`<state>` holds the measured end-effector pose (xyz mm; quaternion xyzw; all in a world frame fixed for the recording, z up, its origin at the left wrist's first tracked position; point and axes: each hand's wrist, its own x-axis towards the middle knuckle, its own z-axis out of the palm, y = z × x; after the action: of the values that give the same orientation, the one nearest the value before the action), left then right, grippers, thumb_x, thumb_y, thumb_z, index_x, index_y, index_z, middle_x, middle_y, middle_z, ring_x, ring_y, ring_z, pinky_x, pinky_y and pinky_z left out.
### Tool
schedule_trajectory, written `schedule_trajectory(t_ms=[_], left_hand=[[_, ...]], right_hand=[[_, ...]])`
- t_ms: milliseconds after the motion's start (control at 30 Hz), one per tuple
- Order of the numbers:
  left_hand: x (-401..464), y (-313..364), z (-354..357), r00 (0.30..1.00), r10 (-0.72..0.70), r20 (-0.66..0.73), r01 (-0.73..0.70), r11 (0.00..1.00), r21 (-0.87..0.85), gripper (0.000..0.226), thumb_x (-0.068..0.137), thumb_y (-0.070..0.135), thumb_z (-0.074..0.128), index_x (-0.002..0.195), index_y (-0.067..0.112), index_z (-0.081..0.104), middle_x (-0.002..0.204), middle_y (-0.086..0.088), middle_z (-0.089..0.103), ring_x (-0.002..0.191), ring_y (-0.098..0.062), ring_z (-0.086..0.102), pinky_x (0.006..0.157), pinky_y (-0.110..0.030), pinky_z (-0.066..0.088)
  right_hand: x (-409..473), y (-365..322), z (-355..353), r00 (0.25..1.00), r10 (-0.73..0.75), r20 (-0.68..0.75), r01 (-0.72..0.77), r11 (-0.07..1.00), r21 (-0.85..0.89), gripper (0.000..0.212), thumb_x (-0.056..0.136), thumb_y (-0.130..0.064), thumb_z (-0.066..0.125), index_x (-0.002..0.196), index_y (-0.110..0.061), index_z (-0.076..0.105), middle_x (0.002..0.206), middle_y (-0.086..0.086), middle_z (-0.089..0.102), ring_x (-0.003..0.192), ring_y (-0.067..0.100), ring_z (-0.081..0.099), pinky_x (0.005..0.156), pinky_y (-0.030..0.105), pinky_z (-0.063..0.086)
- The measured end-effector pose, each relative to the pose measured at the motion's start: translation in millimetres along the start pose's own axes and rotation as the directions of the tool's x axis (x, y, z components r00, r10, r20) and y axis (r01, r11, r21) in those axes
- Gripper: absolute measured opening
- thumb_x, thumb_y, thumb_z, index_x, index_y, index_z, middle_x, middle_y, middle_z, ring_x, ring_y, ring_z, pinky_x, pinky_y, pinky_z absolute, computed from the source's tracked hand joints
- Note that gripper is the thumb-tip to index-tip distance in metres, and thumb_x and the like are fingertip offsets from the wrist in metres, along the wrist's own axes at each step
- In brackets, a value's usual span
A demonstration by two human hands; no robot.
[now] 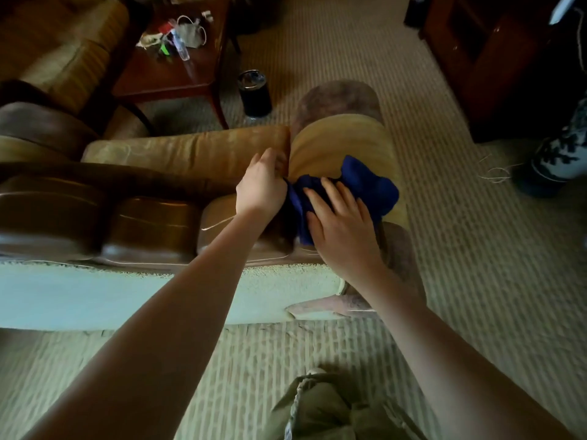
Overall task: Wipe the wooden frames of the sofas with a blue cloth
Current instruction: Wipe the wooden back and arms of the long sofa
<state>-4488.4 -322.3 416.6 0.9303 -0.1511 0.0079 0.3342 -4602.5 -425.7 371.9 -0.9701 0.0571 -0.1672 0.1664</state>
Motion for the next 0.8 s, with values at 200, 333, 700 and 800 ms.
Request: schedule_trajectory(t_ms=[200, 333, 700, 800], left_hand=[[2.4, -2.3, 0.4, 0.999, 0.03, 0.013, -0.03, 0.999, -0.033, 0.047, 0.073, -0.002, 0.04, 0.111, 0.018, 0.059, 0.11, 0.0, 0.059, 0.103, -0.017, 0.056, 0.084, -0.039, 0.049], [2.0, 0.1, -2.3, 0.999, 0.033, 0.02, -0.032, 0.998, -0.062, 0.045, 0.075, -0.001, 0.042, 0.112, 0.019, 0.058, 0.113, 0.001, 0.057, 0.104, -0.016, 0.054, 0.082, -0.033, 0.045], [12.5, -3.3, -3.4, 0.982, -0.038, 0.184, 0.067, 0.986, -0.151, 0.032, 0.087, 0.009, 0.042, 0.112, 0.021, 0.058, 0.126, -0.002, 0.054, 0.117, -0.024, 0.05, 0.103, -0.041, 0.036], [21.0, 5.4, -5.4, 0.953, 0.018, 0.303, 0.018, 0.993, -0.116, 0.026, 0.091, 0.013, 0.042, 0.104, 0.025, 0.062, 0.123, -0.001, 0.058, 0.118, -0.024, 0.05, 0.108, -0.046, 0.028]], right_hand=[[49.3, -10.0, -5.0, 0.966, 0.121, 0.231, -0.114, 0.993, -0.044, 0.038, 0.097, -0.039, 0.03, 0.124, -0.025, 0.053, 0.129, 0.004, 0.051, 0.121, 0.031, 0.043, 0.101, 0.049, 0.03], [82.1, -20.4, -12.2, 0.879, 0.28, 0.386, -0.271, 0.959, -0.077, 0.033, 0.095, -0.044, 0.033, 0.091, -0.021, 0.056, 0.102, 0.004, 0.06, 0.092, 0.028, 0.053, 0.078, 0.037, 0.034], [93.8, -28.0, -23.0, 0.74, 0.475, 0.476, -0.529, 0.848, -0.024, 0.038, 0.095, -0.048, 0.037, 0.094, -0.018, 0.06, 0.091, 0.003, 0.055, 0.094, 0.027, 0.053, 0.082, 0.036, 0.04], [71.9, -20.7, -16.3, 0.791, 0.563, 0.239, -0.578, 0.816, -0.007, 0.04, 0.096, -0.047, 0.036, 0.071, -0.019, 0.052, 0.076, 0.003, 0.055, 0.084, 0.028, 0.055, 0.073, 0.036, 0.036]])
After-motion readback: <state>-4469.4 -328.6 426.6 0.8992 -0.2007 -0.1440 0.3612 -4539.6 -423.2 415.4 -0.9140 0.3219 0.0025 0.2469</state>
